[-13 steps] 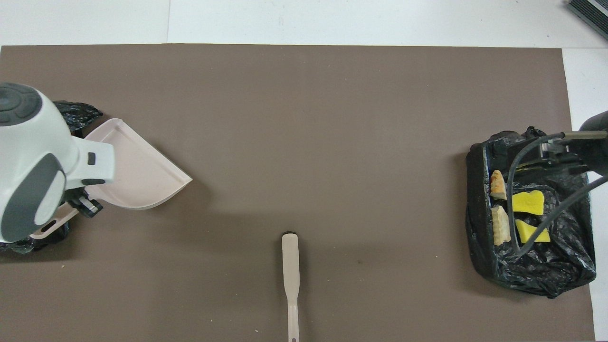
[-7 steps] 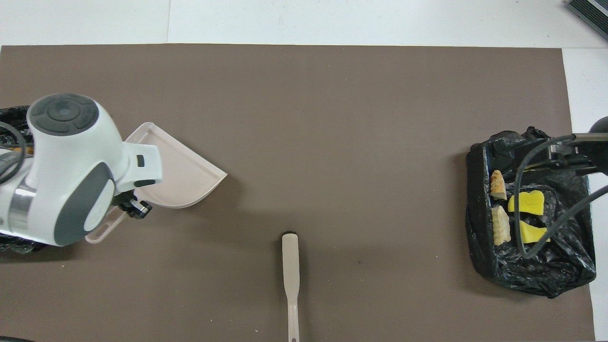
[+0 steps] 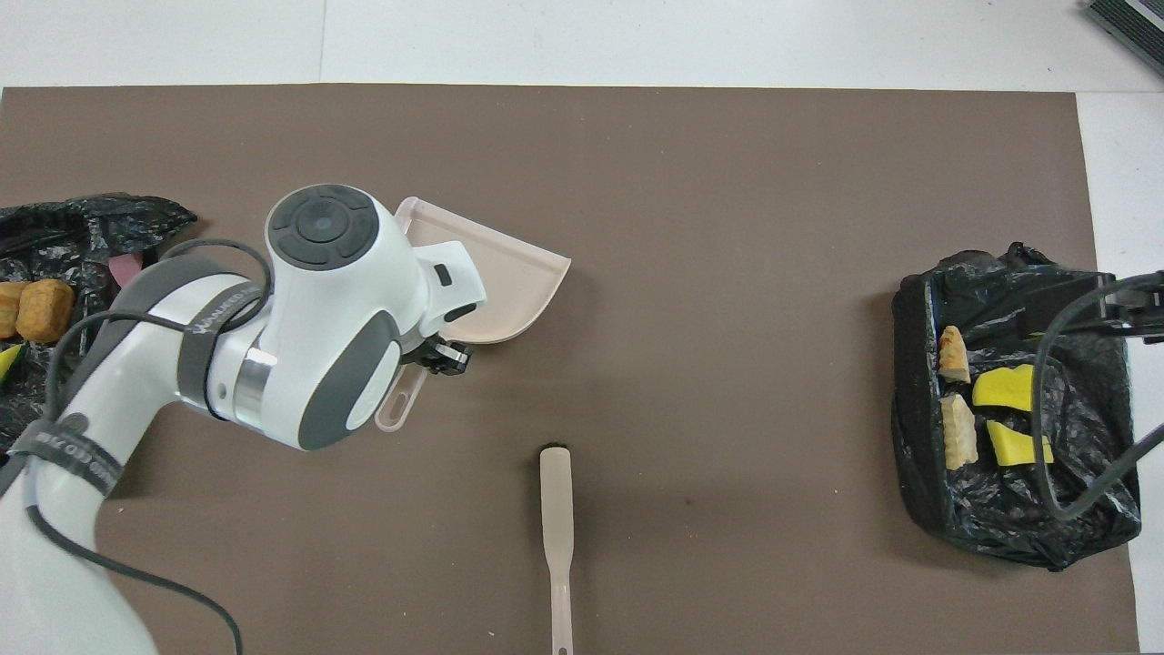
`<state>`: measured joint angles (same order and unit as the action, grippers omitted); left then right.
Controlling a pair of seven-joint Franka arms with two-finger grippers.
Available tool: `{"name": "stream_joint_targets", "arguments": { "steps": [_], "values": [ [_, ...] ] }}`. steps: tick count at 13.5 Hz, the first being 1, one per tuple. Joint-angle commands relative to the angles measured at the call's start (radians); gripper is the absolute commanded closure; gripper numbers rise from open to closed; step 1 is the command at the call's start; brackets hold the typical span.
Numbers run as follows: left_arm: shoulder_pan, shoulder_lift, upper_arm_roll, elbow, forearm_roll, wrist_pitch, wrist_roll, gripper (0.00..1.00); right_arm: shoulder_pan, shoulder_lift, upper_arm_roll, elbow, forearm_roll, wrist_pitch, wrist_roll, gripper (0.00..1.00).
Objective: Sweep and dump trash in bin
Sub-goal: 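Set the dustpan down beside the brush and withdraw the left gripper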
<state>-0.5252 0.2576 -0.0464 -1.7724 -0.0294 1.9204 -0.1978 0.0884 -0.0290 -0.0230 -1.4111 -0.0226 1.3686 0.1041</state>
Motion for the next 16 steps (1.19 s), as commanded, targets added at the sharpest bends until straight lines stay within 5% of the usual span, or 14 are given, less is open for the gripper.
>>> {"name": "stream_joint_targets", "arguments": {
  "steps": [1,6,7,11,16],
  "values": [
    [-0.062,0.045,0.022,0.034,-0.061,0.048,-0.113,1.0,-0.006,-0.019,-0.003,-0.022,0.018,-0.008,-0.034,0.0],
    [-0.101,0.123,0.022,0.031,-0.081,0.19,-0.268,1.0,-0.006,-0.019,-0.003,-0.02,0.013,-0.002,-0.026,0.0],
    [-0.099,0.123,0.022,0.03,-0.078,0.198,-0.258,0.01,-0.007,-0.019,-0.005,-0.02,0.01,-0.002,-0.026,0.0],
    [-0.072,0.094,0.031,0.03,-0.073,0.174,-0.252,0.0,-0.007,-0.019,-0.005,-0.02,0.003,-0.003,-0.024,0.0],
    [0.08,0.043,0.034,0.033,-0.07,0.143,-0.252,0.0,-0.006,-0.019,-0.003,-0.02,0.003,-0.003,-0.024,0.0]
  ]
}}
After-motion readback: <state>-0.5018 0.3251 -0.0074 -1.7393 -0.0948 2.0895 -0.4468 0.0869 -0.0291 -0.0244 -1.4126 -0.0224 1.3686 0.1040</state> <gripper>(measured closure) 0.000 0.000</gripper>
